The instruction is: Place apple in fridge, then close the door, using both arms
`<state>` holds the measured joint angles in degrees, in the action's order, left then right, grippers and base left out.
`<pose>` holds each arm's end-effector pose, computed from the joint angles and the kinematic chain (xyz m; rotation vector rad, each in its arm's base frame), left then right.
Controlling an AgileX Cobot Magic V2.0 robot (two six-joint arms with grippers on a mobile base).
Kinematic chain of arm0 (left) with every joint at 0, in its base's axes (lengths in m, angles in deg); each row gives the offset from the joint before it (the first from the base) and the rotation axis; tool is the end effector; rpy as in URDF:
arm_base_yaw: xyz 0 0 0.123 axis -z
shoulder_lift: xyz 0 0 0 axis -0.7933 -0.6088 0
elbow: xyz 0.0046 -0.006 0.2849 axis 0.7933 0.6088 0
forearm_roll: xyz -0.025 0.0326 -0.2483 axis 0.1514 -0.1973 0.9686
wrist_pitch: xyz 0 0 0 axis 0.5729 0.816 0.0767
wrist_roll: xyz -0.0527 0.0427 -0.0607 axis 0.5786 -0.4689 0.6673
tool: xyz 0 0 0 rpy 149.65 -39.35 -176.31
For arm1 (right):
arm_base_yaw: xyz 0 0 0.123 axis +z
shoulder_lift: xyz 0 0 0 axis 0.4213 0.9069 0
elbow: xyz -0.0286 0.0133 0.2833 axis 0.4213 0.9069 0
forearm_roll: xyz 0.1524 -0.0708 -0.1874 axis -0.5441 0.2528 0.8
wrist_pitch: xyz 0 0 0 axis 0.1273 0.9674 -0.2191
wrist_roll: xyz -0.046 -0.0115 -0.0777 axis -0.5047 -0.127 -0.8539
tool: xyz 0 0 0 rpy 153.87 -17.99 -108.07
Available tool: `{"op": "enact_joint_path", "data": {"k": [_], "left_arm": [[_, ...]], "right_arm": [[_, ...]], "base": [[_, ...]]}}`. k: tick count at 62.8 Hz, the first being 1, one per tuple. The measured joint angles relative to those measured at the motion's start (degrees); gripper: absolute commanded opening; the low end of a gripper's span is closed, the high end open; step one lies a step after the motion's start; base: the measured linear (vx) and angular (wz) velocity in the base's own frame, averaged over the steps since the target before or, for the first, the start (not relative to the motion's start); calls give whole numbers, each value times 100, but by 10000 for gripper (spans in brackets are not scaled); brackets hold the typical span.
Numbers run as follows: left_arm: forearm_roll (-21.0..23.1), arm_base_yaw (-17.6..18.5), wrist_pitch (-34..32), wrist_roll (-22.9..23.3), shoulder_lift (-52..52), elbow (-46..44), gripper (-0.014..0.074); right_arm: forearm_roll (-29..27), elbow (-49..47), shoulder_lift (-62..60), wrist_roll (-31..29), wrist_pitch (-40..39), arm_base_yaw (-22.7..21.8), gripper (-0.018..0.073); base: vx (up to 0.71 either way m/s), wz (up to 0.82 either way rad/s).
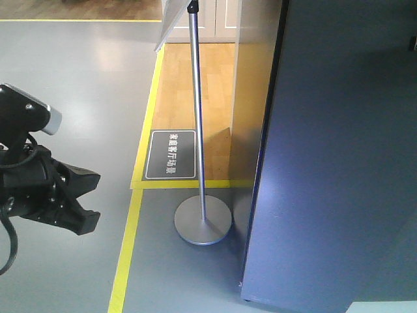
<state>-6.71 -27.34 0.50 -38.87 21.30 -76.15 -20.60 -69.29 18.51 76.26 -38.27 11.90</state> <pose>0.1977 -0.1040 0.3230 0.6338 2.2162 -0.3193 0.3817 -0.0888 0.3706 0.1845 2.0549 -0.1790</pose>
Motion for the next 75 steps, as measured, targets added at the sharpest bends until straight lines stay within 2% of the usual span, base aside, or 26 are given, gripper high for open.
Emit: {"op": "enact_joint_path", "data": {"k": [11, 19, 29, 47, 59, 69, 75], "left_arm": [[0, 0, 0, 0, 2, 0, -6], [0, 0, 0, 0, 8, 0, -6], [0, 0, 0, 0, 8, 0, -6], [0, 0, 0, 0, 8, 0, -6], [0, 0, 0, 0, 8, 0, -6], [0, 0, 0, 0, 8, 0, -6], [0, 0, 0, 0, 8, 0, -6]], "right_arm": [[-19, -567, 422, 0, 303, 0, -3], [-81, -773, 735, -7, -194, -15, -3], [-144, -772, 865, -14, -248, -15, -3], [-495, -779, 648, -30, 282, 21, -3], [-542, -779, 322, -449, 1028, 354, -3], [-566, -772, 28, -524, 1656, 736, -3], [-529, -550, -276, -512, 1702, 981, -3]], "base": [[0, 0], [0, 0], [0, 0], [0, 0], [0, 0], [0, 0], [0, 0]]}}
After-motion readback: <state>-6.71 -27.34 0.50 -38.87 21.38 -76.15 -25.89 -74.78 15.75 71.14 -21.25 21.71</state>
